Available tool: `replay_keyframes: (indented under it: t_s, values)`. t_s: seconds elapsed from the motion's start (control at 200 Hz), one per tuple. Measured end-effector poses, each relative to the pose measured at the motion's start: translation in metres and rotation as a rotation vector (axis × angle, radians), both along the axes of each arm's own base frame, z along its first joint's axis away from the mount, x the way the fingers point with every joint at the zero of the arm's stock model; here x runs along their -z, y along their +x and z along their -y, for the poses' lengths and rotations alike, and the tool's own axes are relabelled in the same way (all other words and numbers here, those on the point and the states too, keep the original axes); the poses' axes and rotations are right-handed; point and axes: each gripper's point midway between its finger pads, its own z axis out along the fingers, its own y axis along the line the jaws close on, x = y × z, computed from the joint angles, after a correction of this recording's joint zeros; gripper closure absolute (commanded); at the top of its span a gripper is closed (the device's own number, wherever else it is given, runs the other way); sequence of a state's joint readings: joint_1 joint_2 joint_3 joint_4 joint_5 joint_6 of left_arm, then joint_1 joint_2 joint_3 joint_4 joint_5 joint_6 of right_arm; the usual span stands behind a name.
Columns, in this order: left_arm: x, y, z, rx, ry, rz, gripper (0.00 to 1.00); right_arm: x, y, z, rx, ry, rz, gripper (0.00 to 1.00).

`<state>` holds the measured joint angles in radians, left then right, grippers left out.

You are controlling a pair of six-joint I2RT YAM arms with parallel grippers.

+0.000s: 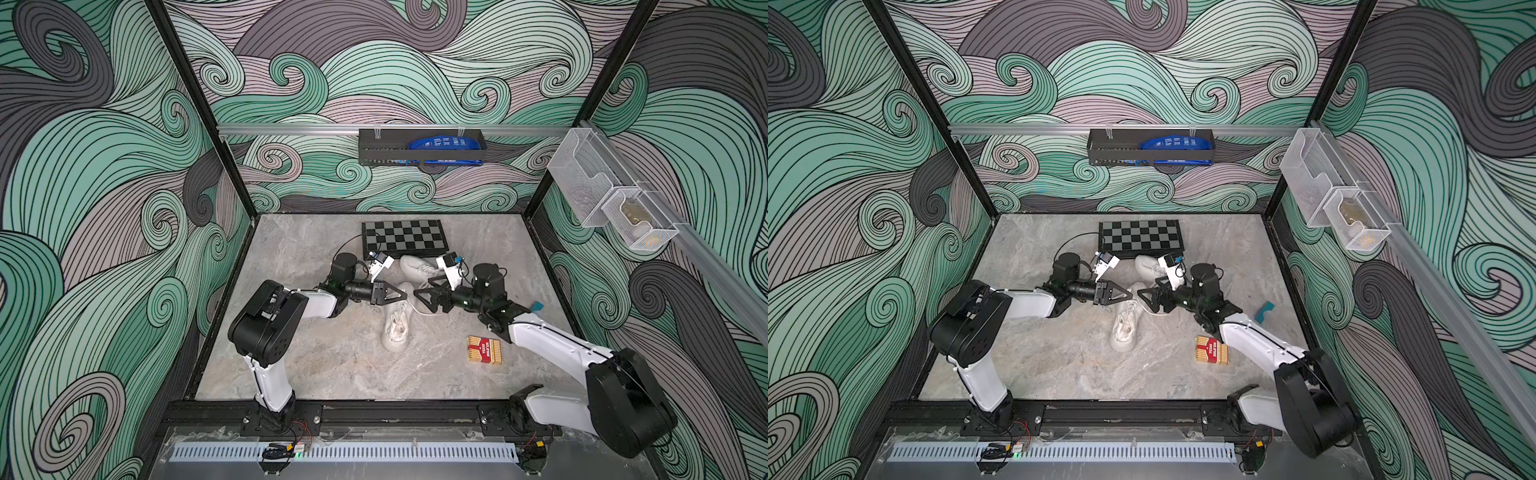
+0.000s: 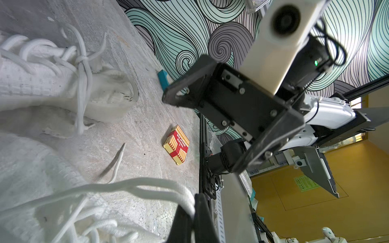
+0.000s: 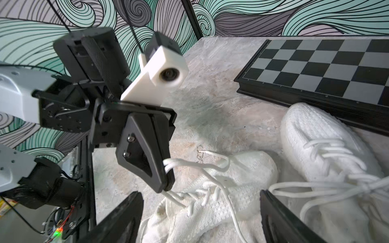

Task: Tie the shoes
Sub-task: Cross the shoelace with the shoelace.

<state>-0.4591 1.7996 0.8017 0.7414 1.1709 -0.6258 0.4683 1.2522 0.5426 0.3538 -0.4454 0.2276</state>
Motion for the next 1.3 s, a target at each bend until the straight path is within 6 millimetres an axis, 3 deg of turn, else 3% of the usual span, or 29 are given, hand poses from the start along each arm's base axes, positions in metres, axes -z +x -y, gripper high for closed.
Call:
replay_keyframes:
  t_s: [0.135,0.235,0.54,0.735,1.021,1.301]
  values:
    - [0.002,0.001,0.0,-0.003,0.002,-0.005,1.0,0.005,-0.015,-0.025,-0.018,-0.022,0.052,0.17]
    - [0.002,0.001,0.0,-0.006,0.005,-0.003,1.0,0.004,-0.016,-0.034,-0.003,-0.024,0.096,0.2]
    - [0.004,0.002,0.0,-0.014,0.011,-0.004,1.0,0.024,-0.013,-0.041,0.035,-0.085,0.127,0.39]
    - [0.005,0.003,0.0,-0.016,0.013,-0.005,1.0,0.041,-0.017,-0.033,0.067,-0.123,0.126,0.46]
    - [0.005,0.003,0.0,-0.016,0.014,-0.004,1.0,0.05,-0.01,-0.035,0.097,-0.134,0.141,0.45]
    - [0.005,0.003,0.0,-0.018,0.015,-0.004,1.0,0.039,-0.01,-0.043,0.094,-0.094,0.172,0.39]
